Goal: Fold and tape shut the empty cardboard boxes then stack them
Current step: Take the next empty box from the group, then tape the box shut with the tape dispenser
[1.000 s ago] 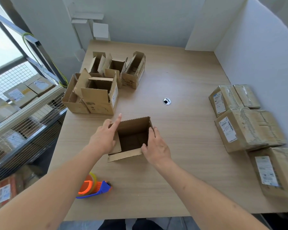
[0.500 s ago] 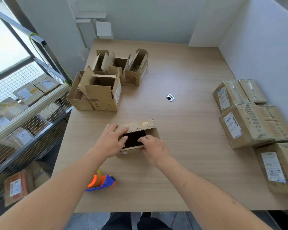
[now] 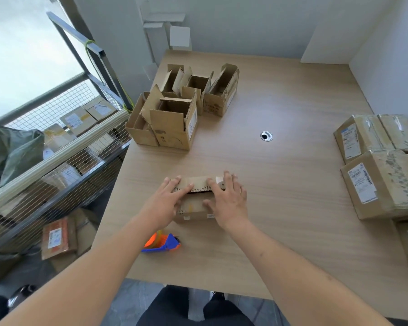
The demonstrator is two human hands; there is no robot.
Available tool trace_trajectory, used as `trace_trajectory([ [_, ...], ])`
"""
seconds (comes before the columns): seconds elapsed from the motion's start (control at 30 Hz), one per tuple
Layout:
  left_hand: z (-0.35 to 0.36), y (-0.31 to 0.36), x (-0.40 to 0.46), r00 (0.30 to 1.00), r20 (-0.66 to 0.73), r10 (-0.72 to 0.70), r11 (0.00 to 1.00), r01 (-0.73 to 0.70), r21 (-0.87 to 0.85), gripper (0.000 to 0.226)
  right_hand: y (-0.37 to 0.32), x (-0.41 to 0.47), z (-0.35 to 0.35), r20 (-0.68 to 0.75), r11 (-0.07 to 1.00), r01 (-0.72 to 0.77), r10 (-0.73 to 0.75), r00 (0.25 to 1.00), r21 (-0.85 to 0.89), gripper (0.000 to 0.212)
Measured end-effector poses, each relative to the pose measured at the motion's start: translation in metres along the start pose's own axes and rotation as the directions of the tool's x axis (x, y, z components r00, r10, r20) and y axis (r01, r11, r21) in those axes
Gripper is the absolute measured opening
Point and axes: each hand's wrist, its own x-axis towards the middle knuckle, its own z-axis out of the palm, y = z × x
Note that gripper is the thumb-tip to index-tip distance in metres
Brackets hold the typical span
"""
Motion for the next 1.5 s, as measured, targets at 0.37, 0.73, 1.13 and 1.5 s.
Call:
trace_trajectory([
  [0.37,0.009,-0.038,0.009,0.984,-0.035,0.174,0.981,-0.176,-0.077,0.059,-0.022,-0.012,0.047,-0.11,0.996,-0.086,0.085,0.99,-0.003,0.052],
  [0.73,0.042,-0.108,-0.054,0.98,-0.15,0.129,0.983,-0.146,-0.108,0.069,-0.047,-0.002,0.068,-0.17,0.976,-0.219,0.218,0.961,0.013,0.05],
  [1.13,0.082,-0.136,-0.082,0.955,0.132,0.265,0.959,-0.275,0.068,0.103,-0.041,-0.004,0.068,-0.152,0.98,-0.189,0.196,0.969,0.056,0.049],
  [1.5,-0.033,-0.112,-0.085,0.836,-0.355,0.418,0.897,-0.442,0.017,0.075,-0.051,-0.008,0.058,-0.082,0.976,-0.18,0.191,0.978,0.126,0.051],
])
